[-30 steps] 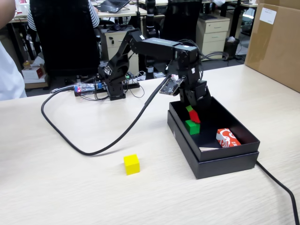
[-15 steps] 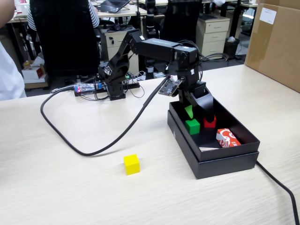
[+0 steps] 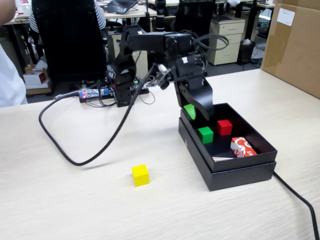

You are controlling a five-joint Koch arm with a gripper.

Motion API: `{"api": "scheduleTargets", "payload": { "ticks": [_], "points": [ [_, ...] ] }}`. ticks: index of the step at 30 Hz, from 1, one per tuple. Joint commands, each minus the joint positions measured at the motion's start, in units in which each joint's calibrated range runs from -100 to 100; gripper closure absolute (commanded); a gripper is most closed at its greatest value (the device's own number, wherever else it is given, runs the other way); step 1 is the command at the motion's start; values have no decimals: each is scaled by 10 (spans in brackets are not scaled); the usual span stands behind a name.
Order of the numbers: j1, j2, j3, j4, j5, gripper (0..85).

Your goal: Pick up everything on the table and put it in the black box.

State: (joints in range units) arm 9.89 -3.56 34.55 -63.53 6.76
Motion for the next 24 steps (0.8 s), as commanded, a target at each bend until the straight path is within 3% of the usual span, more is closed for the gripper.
{"api": "scheduleTargets", "payload": {
  "ticks": [1, 24],
  "points": [
    [-16, -99, -7, -3, -10, 416],
    [-97, -401, -253, -3, -20, 370]
  ]
}}
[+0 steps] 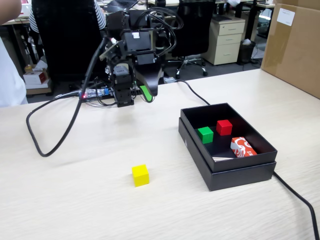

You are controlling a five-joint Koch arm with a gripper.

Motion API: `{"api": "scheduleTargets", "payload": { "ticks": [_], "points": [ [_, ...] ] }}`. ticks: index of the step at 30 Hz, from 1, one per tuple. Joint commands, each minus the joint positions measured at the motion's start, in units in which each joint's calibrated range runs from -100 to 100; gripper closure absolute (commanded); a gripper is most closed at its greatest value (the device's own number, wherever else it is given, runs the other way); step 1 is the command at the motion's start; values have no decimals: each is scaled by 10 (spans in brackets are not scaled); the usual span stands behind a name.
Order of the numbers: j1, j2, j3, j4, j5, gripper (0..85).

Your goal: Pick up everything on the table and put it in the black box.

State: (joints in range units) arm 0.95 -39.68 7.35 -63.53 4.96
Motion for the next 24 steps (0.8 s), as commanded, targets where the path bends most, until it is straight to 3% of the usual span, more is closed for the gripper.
{"api": "scheduleTargets", "payload": {
  "ticks": [1, 13, 24],
  "points": [
    [-10, -40, 18, -3, -2, 370],
    [-21, 16, 37, 2, -4, 370],
    [-32, 320, 237, 11, -24, 371]
  ]
}}
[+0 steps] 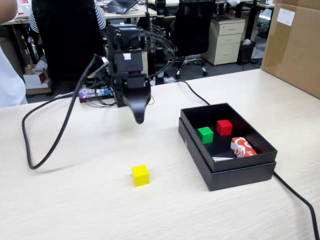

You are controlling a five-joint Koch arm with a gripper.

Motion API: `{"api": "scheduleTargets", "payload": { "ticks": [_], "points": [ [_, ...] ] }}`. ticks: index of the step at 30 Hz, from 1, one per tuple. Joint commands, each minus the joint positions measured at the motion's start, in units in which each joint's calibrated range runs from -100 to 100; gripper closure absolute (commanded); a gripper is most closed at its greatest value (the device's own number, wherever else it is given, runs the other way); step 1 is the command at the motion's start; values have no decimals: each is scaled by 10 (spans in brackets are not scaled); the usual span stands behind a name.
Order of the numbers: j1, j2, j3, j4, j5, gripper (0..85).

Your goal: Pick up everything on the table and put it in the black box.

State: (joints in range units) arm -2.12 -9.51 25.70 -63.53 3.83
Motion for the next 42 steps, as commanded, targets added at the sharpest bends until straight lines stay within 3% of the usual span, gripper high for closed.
{"api": "scheduleTargets", "payload": {
  "ticks": [1, 30, 36, 42],
  "points": [
    [-2, 56, 71, 14, -20, 371],
    [-16, 377, 224, 27, -51, 384],
    [-16, 395, 234, 27, -51, 438],
    [-17, 404, 247, 27, -50, 672]
  ]
}}
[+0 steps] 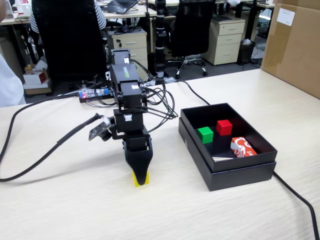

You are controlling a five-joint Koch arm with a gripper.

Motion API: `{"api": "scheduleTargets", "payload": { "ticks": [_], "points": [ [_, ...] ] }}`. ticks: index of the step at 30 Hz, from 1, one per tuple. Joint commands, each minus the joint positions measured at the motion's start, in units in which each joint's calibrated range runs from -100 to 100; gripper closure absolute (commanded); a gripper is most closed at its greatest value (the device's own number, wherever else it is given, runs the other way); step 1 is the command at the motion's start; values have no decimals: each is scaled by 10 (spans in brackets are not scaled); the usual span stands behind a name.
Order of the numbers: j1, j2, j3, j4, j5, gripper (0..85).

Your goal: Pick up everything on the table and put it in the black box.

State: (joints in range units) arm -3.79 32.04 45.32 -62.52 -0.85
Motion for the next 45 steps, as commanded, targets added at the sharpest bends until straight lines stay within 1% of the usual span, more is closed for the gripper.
{"api": "scheduleTargets", "payload": {
  "ticks": [1, 2, 3, 10, 22, 26, 29, 31, 35, 39, 42, 45],
  "points": [
    [0, -10, 54, 17, -3, 726],
    [0, -10, 59, 18, -2, 797],
    [-2, -11, 63, 22, -2, 846],
    [-2, -65, 54, 20, -1, 846],
    [12, -355, -64, 6, 2, 846],
    [39, -483, -128, -12, 18, 846],
    [78, -585, -183, -14, 35, 846],
    [100, -611, -198, -14, 42, 846],
    [137, -626, -193, -14, 48, 846],
    [160, -607, -173, -14, 51, 846],
    [174, -565, -144, -14, 53, 846],
    [184, -469, -75, -14, 55, 845]
  ]
}}
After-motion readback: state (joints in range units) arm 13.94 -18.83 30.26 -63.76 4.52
